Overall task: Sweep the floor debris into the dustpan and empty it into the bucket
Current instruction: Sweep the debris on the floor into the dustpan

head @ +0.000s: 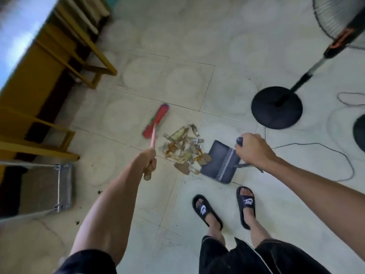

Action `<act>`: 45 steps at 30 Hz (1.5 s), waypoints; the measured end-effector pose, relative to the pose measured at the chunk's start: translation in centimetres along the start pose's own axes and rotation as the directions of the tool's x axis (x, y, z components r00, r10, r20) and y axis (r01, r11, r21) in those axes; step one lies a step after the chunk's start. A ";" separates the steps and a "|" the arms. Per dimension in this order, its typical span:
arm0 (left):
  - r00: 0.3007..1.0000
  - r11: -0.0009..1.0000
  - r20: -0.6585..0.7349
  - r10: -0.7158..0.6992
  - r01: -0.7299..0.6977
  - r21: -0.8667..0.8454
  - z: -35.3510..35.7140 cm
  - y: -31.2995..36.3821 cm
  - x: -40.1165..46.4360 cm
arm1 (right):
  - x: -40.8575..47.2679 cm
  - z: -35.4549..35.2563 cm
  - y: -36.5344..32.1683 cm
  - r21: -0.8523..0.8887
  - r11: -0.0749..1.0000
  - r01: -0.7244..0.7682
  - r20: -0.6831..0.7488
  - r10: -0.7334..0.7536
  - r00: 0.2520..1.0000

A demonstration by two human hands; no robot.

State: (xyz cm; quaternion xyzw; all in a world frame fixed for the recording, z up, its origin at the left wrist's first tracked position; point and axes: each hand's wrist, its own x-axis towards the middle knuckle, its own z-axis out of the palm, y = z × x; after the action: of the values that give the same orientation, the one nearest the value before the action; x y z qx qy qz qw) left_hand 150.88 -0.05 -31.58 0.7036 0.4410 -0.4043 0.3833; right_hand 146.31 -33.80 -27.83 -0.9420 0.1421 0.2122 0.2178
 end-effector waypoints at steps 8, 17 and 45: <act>0.989 0.996 0.141 -0.038 0.026 0.087 -3.6 -2.3 -4.5 | -1.0 -1.1 -1.4 0.011 1.000 0.016 0.099 -0.017 0.995; 0.957 0.845 -0.096 0.273 -0.190 0.500 -4.5 2.3 -3.7 | -1.4 -1.8 -1.5 0.035 0.999 -0.006 0.107 0.002 0.994; 0.986 0.973 -0.158 -0.050 0.084 0.217 3.0 -0.5 -2.1 | 3.9 -4.4 1.9 0.062 0.997 -0.040 0.049 0.037 0.998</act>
State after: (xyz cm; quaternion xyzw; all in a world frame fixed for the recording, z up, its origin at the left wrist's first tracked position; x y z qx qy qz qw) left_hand 149.07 -3.25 -30.92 0.7555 0.4444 -0.4093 0.2533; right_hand 150.51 -38.21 -26.71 -0.9264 0.1616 0.2342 0.2466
